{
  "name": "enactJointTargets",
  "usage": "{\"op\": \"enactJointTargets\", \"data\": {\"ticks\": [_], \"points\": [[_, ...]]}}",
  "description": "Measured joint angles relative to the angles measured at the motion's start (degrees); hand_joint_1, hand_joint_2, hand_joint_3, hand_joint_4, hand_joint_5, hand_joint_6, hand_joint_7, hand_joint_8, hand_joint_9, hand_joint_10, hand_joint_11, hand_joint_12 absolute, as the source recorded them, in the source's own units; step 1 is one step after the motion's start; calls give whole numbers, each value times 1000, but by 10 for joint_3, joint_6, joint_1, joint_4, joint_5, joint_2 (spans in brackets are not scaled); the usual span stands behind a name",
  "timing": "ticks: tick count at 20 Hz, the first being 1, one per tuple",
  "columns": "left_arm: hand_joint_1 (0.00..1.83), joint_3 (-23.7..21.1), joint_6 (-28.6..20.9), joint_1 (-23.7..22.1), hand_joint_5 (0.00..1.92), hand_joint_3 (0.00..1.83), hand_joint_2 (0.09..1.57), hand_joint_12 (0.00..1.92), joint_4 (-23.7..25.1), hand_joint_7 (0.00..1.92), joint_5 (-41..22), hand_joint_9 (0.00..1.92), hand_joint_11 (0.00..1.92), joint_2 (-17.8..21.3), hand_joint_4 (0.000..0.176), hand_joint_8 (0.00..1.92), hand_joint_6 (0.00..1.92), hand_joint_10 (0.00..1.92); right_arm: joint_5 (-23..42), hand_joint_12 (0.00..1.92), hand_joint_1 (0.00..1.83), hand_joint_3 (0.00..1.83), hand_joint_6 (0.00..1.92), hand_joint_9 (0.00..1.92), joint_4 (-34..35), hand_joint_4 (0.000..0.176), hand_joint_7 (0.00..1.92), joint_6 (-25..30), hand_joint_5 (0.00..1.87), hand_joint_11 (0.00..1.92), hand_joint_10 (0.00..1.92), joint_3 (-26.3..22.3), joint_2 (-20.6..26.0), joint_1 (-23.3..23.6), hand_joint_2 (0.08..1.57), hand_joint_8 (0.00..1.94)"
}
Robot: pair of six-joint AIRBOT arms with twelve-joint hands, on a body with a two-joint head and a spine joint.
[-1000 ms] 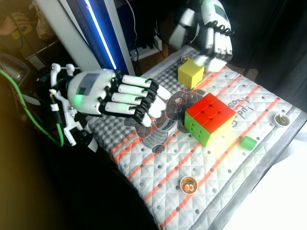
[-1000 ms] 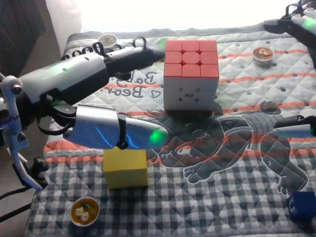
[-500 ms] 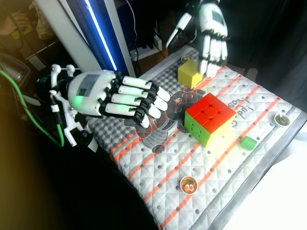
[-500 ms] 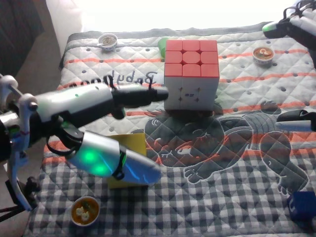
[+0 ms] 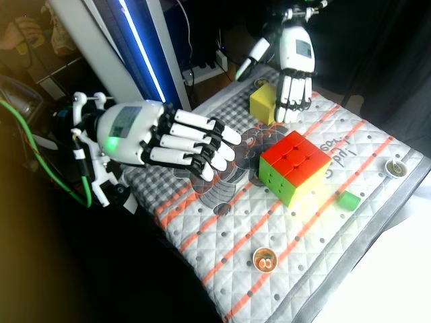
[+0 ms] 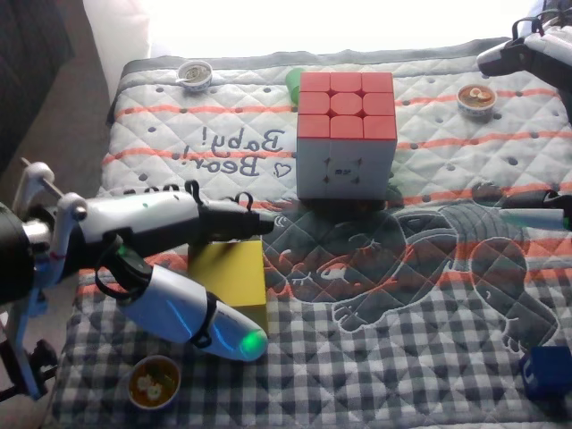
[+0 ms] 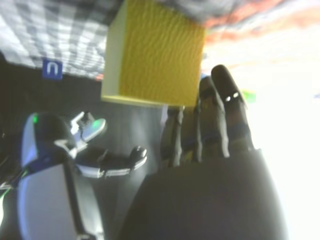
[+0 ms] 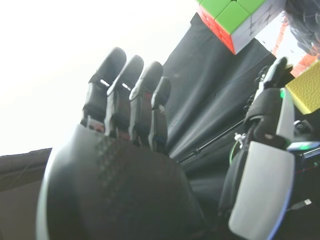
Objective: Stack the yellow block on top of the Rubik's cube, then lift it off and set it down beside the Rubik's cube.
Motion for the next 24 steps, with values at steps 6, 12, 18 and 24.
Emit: {"op": "enactJointTargets", "data": {"ticks": [6, 12, 18, 24], "points": [[793, 12, 0, 2, 402, 18, 1002, 973, -2, 286, -5, 222, 0, -9, 0, 12, 32, 21, 0, 1518, 907, 371, 710, 89, -2, 0, 262, 10, 337, 0, 1069, 2, 0, 0, 832, 819], [995, 17, -1, 9, 700, 4, 1271, 1068, -37, 539, 25, 381, 0, -12, 0, 26, 1420, 28, -1, 1587, 1072, 378, 783, 70, -2, 0, 243, 12, 298, 0, 1151, 2, -1, 0, 846, 957], [1056, -6, 0, 3, 770, 0, 1228, 1386, -57, 592, 132, 406, 0, 6, 0, 14, 1312, 154, -1, 1644, 1036, 396, 791, 80, 0, 0, 242, 12, 316, 0, 1211, 2, -1, 0, 843, 994], [954, -25, 0, -33, 738, 0, 1246, 1122, -34, 638, 230, 210, 0, 17, 66, 13, 1374, 551, -1, 1662, 1031, 417, 805, 54, -1, 0, 222, 12, 298, 0, 1227, 3, -1, 0, 851, 985]]}}
